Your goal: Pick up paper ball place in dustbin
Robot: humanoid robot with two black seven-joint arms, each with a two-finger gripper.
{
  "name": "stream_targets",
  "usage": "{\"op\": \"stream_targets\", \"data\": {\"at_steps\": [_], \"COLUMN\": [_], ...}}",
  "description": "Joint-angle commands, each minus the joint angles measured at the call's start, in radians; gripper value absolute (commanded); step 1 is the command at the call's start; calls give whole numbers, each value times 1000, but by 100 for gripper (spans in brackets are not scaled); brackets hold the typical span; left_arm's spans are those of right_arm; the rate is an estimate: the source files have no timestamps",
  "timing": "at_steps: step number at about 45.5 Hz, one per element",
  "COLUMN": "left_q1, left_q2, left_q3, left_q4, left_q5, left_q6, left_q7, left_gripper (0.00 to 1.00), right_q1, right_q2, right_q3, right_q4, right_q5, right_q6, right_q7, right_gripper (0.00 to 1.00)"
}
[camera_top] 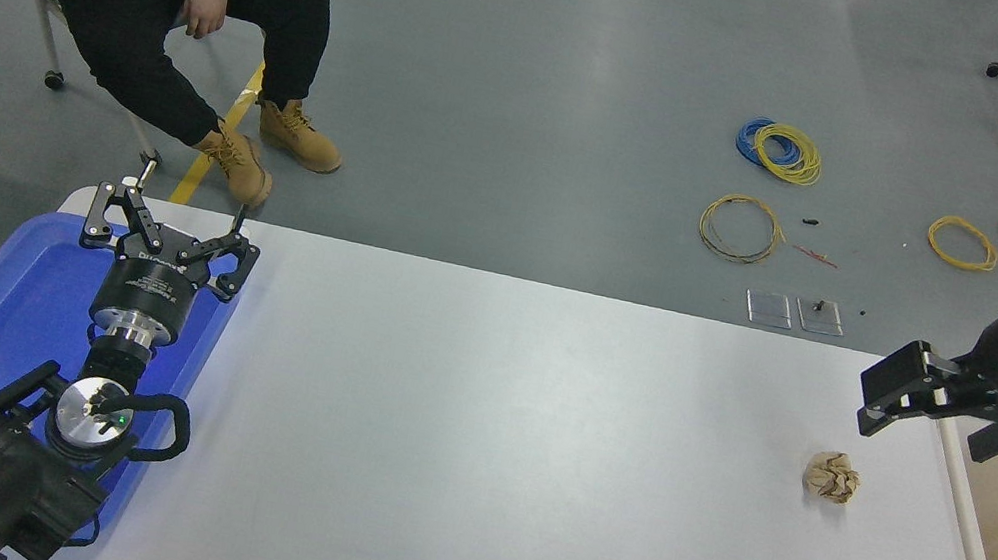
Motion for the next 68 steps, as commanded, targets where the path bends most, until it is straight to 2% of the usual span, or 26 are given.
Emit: {"op": "stream_targets", "data": {"at_steps": [1,51,68], "left_q1": [-1,-1,-1], "left_q2": [0,0,0], "left_q3": [0,0,0], "left_q4": [0,0,0], "left_q5": [0,0,0], "left_q6": [0,0,-2], "left_q7": [0,0,0], "left_gripper": [100,100,100], "right_q1": [4,-7,-36], "right_q2": [0,3,44], "right_q3": [1,2,2], "right_q4": [-1,-7,-55], "right_q5": [0,-5,-5], "right_q6": [0,0,0], "right_q7": [-1,-1,-1], "right_gripper": [100,100,100]}}
